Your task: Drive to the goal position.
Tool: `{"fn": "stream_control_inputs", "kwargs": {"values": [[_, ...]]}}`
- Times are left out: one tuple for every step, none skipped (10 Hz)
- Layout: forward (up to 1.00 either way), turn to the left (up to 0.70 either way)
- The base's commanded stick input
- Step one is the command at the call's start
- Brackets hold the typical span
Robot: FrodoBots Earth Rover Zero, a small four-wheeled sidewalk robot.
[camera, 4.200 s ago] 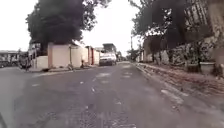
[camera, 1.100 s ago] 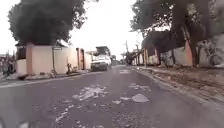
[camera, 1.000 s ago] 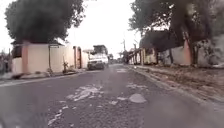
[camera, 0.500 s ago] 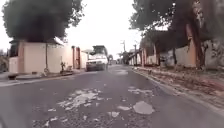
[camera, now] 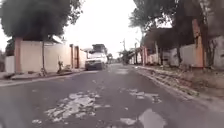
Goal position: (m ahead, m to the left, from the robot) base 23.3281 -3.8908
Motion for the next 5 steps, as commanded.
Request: {"fn": "stream_control_inputs", "kwargs": {"values": [[0.7,0.0],[0.7,0.0],[0.7,0.0],[0.7,-0.24],[0.7,-0.25]]}}
